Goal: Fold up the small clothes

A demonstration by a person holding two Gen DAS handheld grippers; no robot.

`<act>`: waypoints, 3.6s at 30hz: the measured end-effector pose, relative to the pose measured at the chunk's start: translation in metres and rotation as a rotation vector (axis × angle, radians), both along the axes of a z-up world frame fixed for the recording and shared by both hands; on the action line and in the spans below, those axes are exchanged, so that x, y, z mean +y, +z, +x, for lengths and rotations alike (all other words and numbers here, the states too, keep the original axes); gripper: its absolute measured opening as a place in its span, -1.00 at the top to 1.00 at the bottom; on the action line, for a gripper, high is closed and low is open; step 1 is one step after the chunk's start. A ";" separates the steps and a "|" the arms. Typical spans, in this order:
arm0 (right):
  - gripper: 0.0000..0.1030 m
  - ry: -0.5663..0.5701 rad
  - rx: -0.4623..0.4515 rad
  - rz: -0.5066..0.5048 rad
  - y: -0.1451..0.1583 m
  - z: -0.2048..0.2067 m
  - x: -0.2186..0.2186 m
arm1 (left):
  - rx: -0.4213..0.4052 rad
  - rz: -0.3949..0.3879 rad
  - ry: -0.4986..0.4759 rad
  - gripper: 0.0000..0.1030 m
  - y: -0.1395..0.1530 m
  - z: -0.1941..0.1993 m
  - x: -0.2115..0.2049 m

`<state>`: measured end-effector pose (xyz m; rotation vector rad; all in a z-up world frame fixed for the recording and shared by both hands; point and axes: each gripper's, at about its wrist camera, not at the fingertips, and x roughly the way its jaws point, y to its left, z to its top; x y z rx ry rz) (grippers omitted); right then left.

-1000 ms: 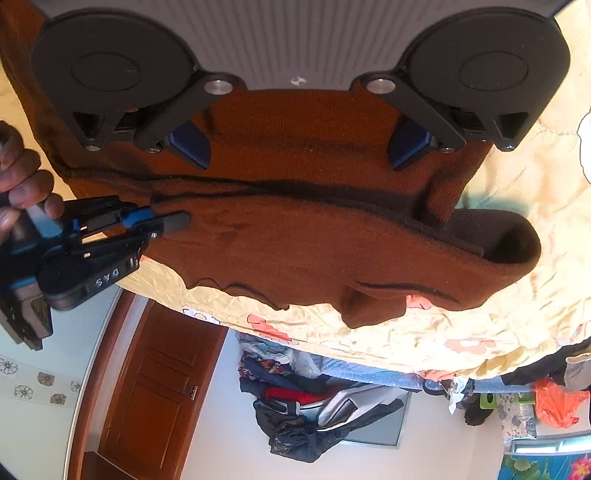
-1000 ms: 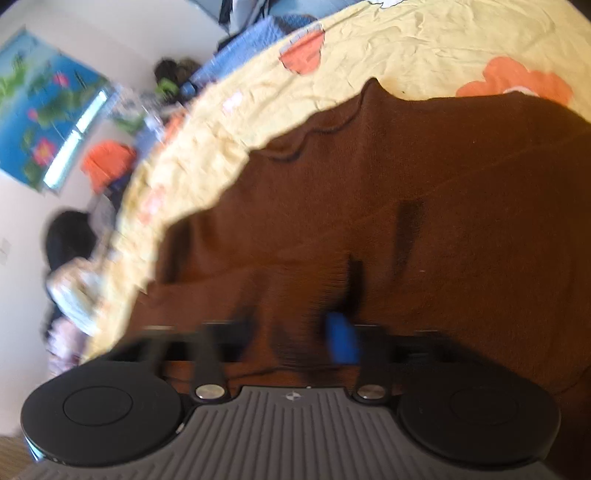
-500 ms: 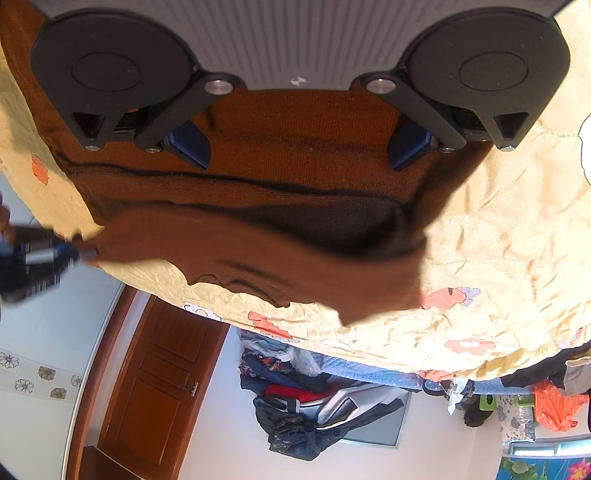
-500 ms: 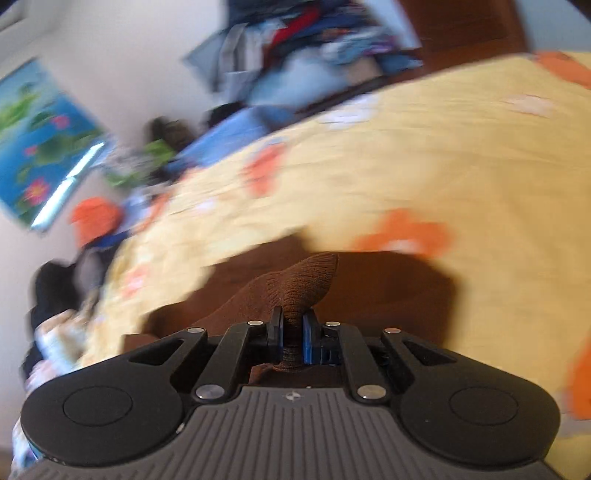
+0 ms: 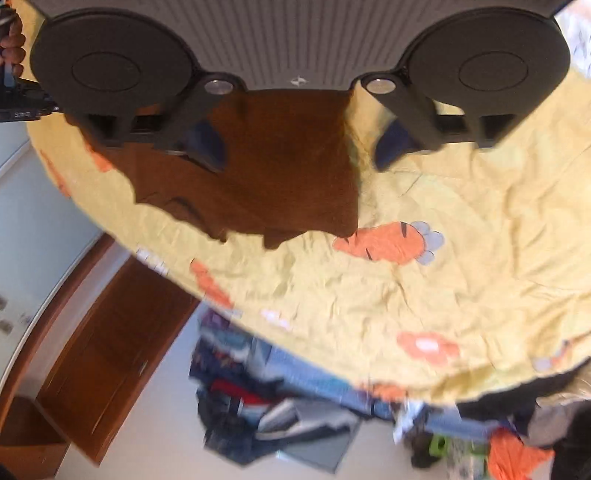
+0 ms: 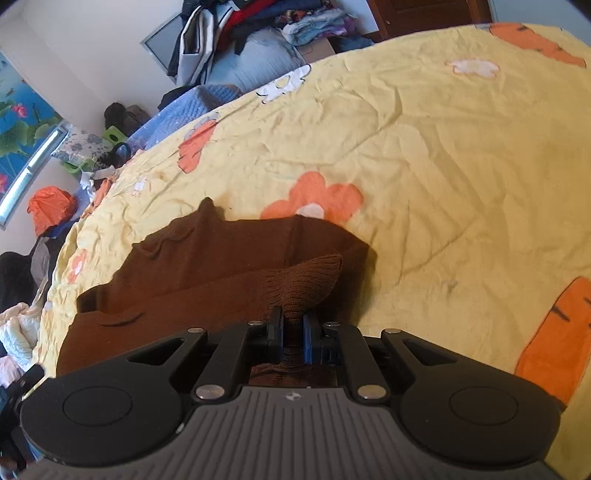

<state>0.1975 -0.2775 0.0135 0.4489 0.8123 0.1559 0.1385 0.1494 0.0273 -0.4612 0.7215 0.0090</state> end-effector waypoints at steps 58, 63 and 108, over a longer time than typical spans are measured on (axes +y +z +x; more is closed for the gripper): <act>0.72 -0.101 -0.064 -0.006 0.004 -0.006 -0.044 | 0.028 -0.163 0.032 -0.67 -0.020 0.059 0.043; 0.71 -0.067 -0.049 -0.047 0.001 -0.008 -0.036 | 0.035 -0.171 0.003 -0.43 -0.021 0.066 0.041; -0.29 0.175 -0.229 -0.254 0.005 -0.063 0.073 | 0.015 0.487 -0.130 -0.84 -0.018 0.011 -0.042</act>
